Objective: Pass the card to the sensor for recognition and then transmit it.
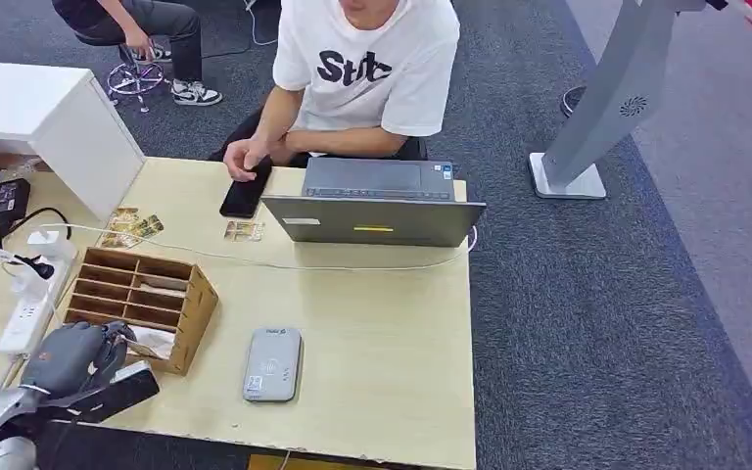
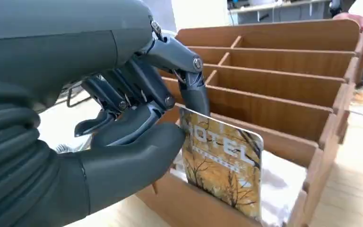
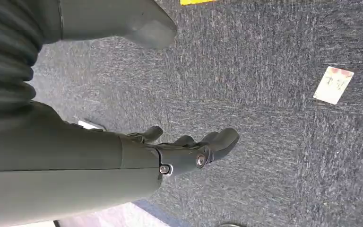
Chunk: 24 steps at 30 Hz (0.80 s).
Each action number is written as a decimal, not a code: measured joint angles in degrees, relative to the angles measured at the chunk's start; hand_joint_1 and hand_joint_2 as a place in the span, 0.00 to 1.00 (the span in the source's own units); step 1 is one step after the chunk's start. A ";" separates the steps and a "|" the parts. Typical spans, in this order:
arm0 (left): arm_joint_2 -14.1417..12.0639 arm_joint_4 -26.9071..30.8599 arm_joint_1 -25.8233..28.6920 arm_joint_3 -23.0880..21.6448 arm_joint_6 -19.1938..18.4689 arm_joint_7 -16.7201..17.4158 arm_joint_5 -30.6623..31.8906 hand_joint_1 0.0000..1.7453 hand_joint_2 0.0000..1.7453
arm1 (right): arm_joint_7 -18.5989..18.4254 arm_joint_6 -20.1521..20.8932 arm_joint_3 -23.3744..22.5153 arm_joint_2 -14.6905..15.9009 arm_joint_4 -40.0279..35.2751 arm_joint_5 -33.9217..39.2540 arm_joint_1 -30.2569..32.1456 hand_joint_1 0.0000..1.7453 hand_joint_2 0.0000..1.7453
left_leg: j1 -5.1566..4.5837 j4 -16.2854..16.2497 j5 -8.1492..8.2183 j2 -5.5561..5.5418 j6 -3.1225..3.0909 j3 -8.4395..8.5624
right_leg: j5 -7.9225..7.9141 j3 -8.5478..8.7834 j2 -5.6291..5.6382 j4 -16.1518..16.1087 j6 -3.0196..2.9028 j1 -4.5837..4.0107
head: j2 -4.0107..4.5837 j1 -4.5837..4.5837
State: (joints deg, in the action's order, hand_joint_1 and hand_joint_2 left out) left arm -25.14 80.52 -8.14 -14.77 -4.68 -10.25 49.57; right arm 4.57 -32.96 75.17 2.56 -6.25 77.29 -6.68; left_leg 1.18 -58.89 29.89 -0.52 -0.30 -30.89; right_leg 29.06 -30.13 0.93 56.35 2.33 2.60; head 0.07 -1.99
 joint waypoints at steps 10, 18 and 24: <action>4.54 -1.29 -3.46 -0.51 7.63 1.97 4.13 1.00 1.00 | 0.77 -0.22 0.04 0.00 0.00 1.18 -0.08 0.00 1.00 | 0.00 -0.03 -0.01 -0.02 -0.01 -0.01 | -0.01 0.00 -0.01 0.00 0.01 0.00 | 0.00 0.00; 7.65 -1.27 -6.79 -0.50 9.51 2.06 4.24 1.00 1.00 | 0.77 -0.31 0.09 0.00 0.00 1.75 -0.18 0.00 1.00 | 0.00 -0.03 -0.01 -0.01 -0.01 0.00 | -0.01 0.00 0.00 0.00 0.01 0.00 | 0.00 0.00; 8.24 -1.25 -8.43 -0.46 9.38 1.82 3.15 1.00 1.00 | 0.77 -0.39 0.13 0.00 0.00 1.92 -0.20 0.00 1.00 | 0.00 -0.03 -0.01 -0.01 -0.01 0.00 | -0.01 0.00 0.00 0.01 0.01 0.00 | 0.00 0.00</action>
State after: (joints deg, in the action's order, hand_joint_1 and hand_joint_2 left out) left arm -16.90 79.28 -16.58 -15.23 4.70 -8.44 52.72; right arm 5.33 -33.35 75.30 2.56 -6.25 79.21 -6.88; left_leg 1.18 -58.92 29.88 -0.53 -0.30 -30.89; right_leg 29.05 -30.13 0.93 56.36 2.34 2.59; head 0.07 -1.99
